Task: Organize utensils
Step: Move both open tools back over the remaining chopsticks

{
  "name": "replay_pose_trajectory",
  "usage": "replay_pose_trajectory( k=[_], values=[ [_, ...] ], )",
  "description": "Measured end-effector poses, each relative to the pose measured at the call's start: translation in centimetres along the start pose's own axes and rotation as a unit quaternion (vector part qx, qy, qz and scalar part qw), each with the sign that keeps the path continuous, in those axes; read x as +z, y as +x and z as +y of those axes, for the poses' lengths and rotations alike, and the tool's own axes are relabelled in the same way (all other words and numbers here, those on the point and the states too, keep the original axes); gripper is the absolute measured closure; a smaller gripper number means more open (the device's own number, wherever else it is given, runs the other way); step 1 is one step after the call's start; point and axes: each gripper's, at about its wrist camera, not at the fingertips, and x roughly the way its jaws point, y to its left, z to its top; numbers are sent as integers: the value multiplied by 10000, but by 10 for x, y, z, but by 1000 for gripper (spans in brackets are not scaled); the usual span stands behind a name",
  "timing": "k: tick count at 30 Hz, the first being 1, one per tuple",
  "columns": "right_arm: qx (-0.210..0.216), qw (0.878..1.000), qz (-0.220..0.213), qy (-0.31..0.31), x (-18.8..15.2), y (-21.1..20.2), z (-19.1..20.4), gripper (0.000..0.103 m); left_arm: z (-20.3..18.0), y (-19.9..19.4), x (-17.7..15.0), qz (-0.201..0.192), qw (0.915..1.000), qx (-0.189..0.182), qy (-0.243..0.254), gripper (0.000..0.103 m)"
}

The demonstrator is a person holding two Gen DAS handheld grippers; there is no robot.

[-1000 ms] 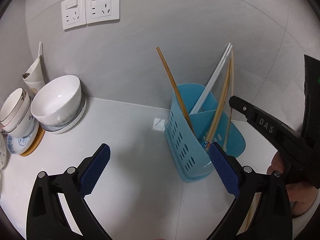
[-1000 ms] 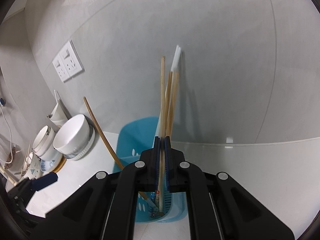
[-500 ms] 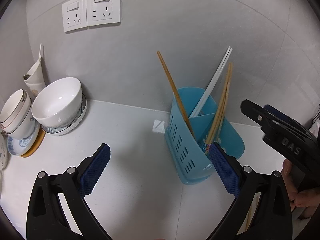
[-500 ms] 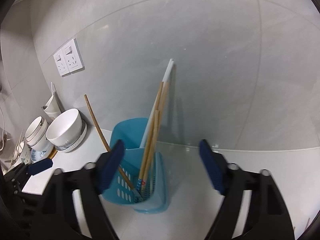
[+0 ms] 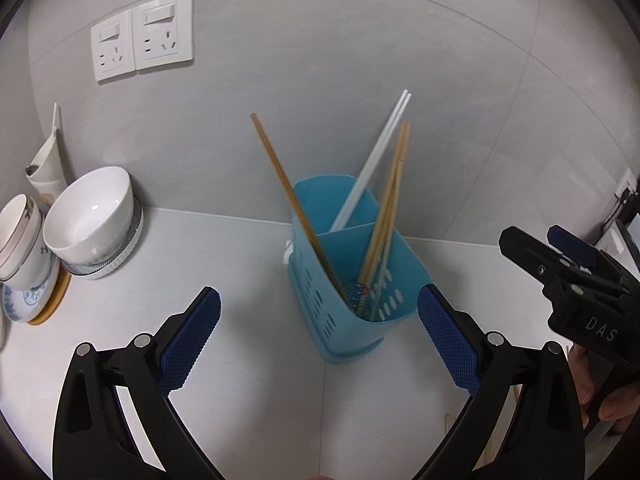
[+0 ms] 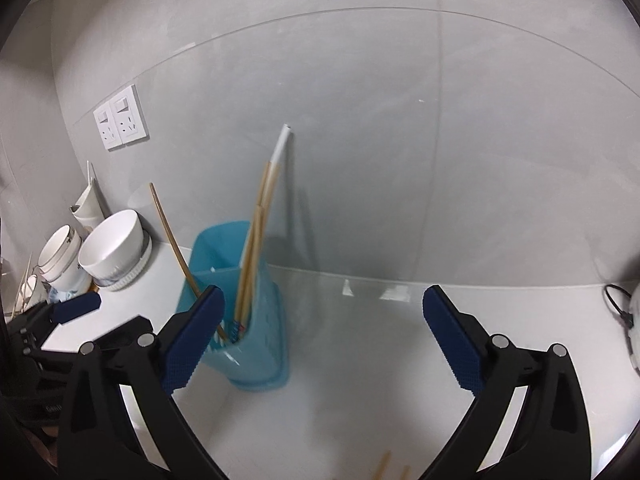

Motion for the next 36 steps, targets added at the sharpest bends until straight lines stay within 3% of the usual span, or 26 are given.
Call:
replay_pose_trajectory(
  k=[18,36],
  values=[
    [-636,9923,988,404,-71,-48,-67,8,-55,-8,-47,819,9953,-286,438,6],
    [-1160,9749,1726,793,-159,-83,-132,10,-97,12,-128,1858,9800,-340,633,6]
  ],
)
